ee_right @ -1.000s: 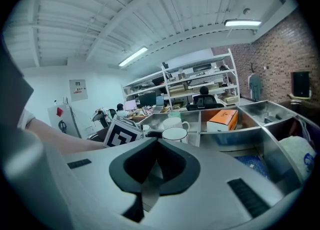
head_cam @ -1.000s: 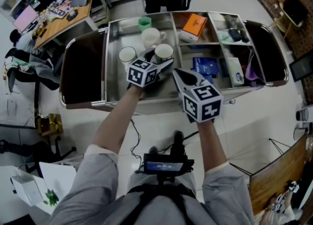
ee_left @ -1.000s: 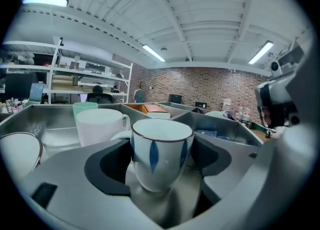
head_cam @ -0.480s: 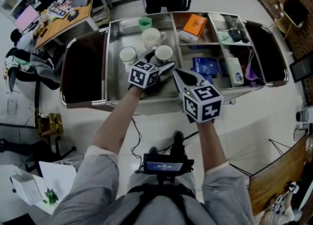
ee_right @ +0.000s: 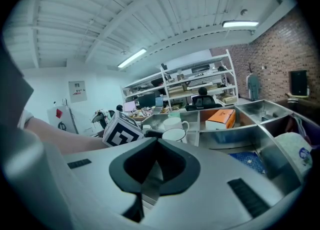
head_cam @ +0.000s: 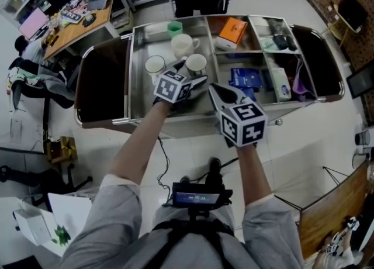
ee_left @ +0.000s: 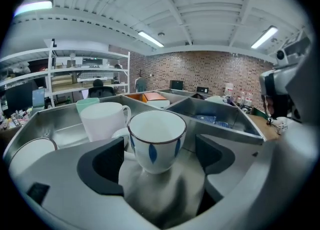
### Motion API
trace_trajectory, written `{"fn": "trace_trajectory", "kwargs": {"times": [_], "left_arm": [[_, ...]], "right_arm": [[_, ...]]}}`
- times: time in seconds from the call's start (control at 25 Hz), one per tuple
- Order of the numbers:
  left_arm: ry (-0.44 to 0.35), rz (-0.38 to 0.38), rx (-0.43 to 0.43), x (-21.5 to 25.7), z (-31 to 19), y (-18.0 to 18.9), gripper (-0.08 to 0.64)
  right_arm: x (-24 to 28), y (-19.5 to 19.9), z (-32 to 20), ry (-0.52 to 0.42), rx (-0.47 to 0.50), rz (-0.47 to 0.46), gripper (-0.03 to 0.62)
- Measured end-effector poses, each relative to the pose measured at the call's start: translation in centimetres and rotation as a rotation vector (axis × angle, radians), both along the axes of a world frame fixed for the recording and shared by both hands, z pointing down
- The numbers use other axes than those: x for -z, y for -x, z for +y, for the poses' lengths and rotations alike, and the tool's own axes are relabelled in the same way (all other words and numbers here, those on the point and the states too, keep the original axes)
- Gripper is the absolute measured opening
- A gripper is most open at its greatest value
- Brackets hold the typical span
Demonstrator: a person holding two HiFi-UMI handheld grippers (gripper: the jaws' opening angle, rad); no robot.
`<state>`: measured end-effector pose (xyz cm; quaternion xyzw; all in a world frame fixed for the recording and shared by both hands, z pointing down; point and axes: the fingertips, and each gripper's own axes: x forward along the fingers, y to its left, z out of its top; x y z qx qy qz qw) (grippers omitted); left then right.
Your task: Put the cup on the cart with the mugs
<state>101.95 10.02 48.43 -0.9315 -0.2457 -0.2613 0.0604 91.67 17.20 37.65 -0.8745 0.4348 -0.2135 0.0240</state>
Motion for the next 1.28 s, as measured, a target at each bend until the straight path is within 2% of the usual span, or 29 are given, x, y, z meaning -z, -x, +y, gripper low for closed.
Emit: {"fn": "trace_trajectory", "kwargs": {"times": [0.2, 0.32, 0.68, 0.76, 0.88, 1.0, 1.08, 1.16, 1.28], "left_arm": [[-0.043, -0.057, 0.004, 0.3, -0.4, 0.4, 0.437], [-0.031, -0.074, 0.005, 1.2, -0.8, 1.1, 0.437], [0.003, -0.016, -0.003, 4.9, -1.0, 4.2, 0.418], [-0.001, 0.025, 0.006, 6.3, -1.1, 5.2, 0.346], [0.019, 0.093, 0.042, 8.2, -1.8, 7.2, 0.200], [0.039, 0.154, 0.075, 10.0, -2.5, 9.8, 0.119], [0.049, 0.194, 0.107, 11.1, -3.3, 11.7, 0.037], [0.065, 0.228, 0.138, 11.8, -4.1, 13.8, 0.002], [0.087, 0.259, 0.170, 12.3, -5.1, 16.8, 0.001]], "right_arm": [[0.0, 0.1, 0.0, -0.004, -0.002, 0.004, 0.006], [0.3, 0.6, -0.3, -0.006, -0.001, 0.009, 0.006], [1.5, 2.8, -1.2, -0.013, -0.002, 0.028, 0.006], [1.5, 3.3, -1.1, -0.010, -0.010, 0.033, 0.006], [1.6, 4.1, -1.1, -0.009, -0.020, 0.042, 0.006], [1.8, 5.3, -0.7, -0.010, -0.039, 0.052, 0.006], [2.0, 6.3, -0.5, -0.011, -0.055, 0.063, 0.006], [1.9, 7.5, -0.3, -0.013, -0.072, 0.070, 0.006], [1.2, 9.4, 0.1, -0.014, -0.098, 0.072, 0.006]]}}
